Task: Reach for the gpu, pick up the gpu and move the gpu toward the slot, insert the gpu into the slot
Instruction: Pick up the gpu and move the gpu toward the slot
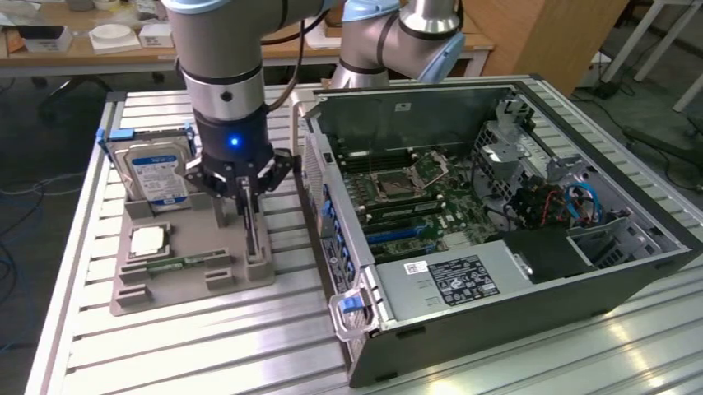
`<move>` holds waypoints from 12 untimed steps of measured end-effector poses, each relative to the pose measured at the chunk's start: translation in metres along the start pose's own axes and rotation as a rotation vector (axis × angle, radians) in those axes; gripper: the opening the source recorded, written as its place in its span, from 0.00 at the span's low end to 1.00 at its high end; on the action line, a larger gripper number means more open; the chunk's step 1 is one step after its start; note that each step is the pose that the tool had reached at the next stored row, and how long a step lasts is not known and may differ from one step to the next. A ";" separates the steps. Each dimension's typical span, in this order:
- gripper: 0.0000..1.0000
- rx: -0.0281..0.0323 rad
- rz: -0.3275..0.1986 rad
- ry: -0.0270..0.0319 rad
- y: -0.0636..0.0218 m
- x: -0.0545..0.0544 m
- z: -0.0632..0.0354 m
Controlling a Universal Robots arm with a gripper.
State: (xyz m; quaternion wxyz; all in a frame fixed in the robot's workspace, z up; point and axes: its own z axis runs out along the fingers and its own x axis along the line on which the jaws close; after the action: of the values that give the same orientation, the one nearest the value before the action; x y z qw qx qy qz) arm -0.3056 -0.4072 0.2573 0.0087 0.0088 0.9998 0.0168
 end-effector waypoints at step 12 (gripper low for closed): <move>0.26 0.0000 0.000 0.0000 0.0004 0.000 -0.0135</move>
State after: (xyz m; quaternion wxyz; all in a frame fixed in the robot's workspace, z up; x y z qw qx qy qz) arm -0.3056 -0.4072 0.2707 0.0087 0.0088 0.9998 0.0168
